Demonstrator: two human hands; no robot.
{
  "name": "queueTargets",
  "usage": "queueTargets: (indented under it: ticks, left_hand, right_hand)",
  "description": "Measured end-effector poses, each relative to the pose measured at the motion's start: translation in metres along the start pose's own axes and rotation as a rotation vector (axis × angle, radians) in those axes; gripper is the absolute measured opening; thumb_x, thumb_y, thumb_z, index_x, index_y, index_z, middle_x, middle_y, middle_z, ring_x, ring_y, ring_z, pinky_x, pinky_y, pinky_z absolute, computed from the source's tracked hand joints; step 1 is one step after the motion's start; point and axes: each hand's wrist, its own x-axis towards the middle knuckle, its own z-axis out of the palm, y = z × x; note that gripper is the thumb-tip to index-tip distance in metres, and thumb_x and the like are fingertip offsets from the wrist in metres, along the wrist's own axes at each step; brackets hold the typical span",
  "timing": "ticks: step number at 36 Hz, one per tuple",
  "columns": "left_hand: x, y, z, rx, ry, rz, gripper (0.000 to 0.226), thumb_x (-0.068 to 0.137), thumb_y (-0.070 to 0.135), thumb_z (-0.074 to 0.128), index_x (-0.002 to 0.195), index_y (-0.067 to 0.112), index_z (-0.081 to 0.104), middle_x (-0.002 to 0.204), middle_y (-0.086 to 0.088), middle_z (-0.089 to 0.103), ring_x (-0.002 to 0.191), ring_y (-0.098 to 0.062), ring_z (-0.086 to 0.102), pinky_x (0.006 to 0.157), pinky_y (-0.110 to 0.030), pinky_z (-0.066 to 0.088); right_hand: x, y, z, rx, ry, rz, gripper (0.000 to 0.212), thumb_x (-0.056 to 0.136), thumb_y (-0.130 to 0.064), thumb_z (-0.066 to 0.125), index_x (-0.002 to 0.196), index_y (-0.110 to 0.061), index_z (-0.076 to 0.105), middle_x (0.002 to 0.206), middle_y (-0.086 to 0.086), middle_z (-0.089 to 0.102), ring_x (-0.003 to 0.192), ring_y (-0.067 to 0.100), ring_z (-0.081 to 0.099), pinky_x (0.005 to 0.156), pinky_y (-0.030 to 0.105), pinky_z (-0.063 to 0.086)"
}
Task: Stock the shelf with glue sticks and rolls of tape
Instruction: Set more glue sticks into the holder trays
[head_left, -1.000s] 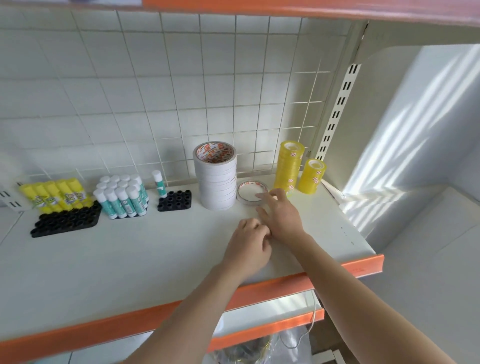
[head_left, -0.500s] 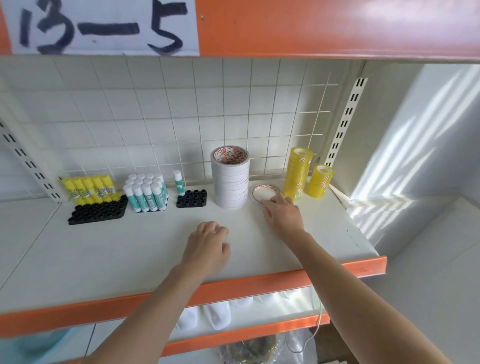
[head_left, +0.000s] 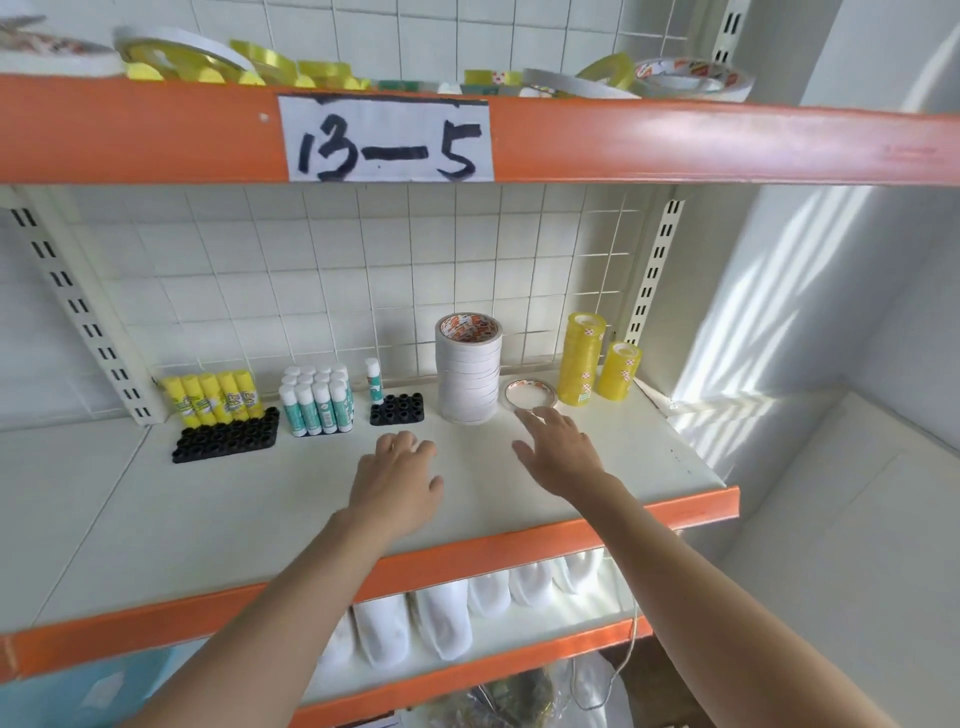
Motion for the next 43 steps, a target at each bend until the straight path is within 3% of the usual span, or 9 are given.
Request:
queueTargets:
  ticks: [13,20,26,30,35,39,43]
  left_hand:
    - [-0.06,-0.045,-0.08,0.037,0.163,0.148,0.046,0.095,0.044,0.044,0.135,0.022,0.045,0.135,-0.004,0.043,0.13,-0.026,0.034,0.097,-0.038,0.039]
    - [-0.119,-0.047,-0.147,-0.058,0.26,0.267,0.039,0.095,0.041,0.045,0.13,0.023,0.047,0.127,0.0,0.047,0.121,-0.024,0.041,0.091,-0.036,0.04]
    - [-0.174,-0.045,-0.213,-0.167,0.521,0.404,0.031,0.094,0.04,0.046,0.123,0.029,0.053,0.121,0.012,0.05,0.117,-0.011,0.043,0.08,-0.029,0.039]
    - [-0.194,-0.051,-0.25,-0.203,0.747,0.474,0.025,0.092,0.032,0.053,0.113,0.022,0.061,0.113,0.008,0.054,0.111,-0.015,0.048,0.076,-0.029,0.039]
    - [-0.19,-0.059,-0.292,-0.175,0.896,0.482,0.022,0.088,0.028,0.057,0.107,0.019,0.064,0.106,0.004,0.056,0.104,-0.02,0.052,0.076,-0.03,0.039]
    - [-0.176,-0.067,-0.321,-0.154,0.927,0.416,0.022,0.09,0.027,0.055,0.11,0.021,0.063,0.11,0.002,0.055,0.109,-0.02,0.048,0.082,-0.034,0.04]
    - [-0.154,-0.078,-0.345,-0.107,0.913,0.322,0.022,0.093,0.027,0.052,0.113,0.022,0.059,0.116,0.003,0.053,0.113,-0.018,0.044,0.081,-0.034,0.04]
  right_hand:
    - [-0.084,-0.095,-0.063,-0.054,0.138,0.015,0.061,0.096,-0.05,0.045,0.151,-0.032,0.023,0.155,0.002,0.028,0.141,0.024,0.026,0.102,0.044,0.037]
    - [-0.15,-0.154,-0.116,-0.043,0.343,-0.086,0.057,0.095,-0.049,0.048,0.147,-0.032,0.033,0.14,-0.003,0.047,0.128,0.022,0.044,0.095,0.041,0.045]
    - [-0.198,-0.198,-0.165,0.031,0.593,-0.169,0.044,0.093,-0.047,0.054,0.136,-0.034,0.048,0.124,-0.013,0.057,0.115,0.014,0.052,0.08,0.029,0.043]
    - [-0.213,-0.216,-0.198,-0.002,0.688,-0.195,0.041,0.093,-0.048,0.053,0.132,-0.035,0.052,0.122,-0.012,0.057,0.112,0.011,0.053,0.073,0.025,0.04]
    - [-0.204,-0.233,-0.232,0.035,0.769,-0.256,0.037,0.092,-0.043,0.056,0.127,-0.031,0.057,0.12,-0.01,0.06,0.111,0.015,0.056,0.081,0.038,0.052]
    - [-0.185,-0.239,-0.252,-0.01,0.822,-0.301,0.035,0.094,-0.042,0.056,0.126,-0.029,0.059,0.117,-0.008,0.062,0.11,0.015,0.055,0.079,0.031,0.046]
    - [-0.162,-0.249,-0.269,-0.017,0.829,-0.357,0.038,0.093,-0.044,0.054,0.127,-0.028,0.058,0.117,-0.004,0.062,0.11,0.02,0.055,0.079,0.034,0.047]
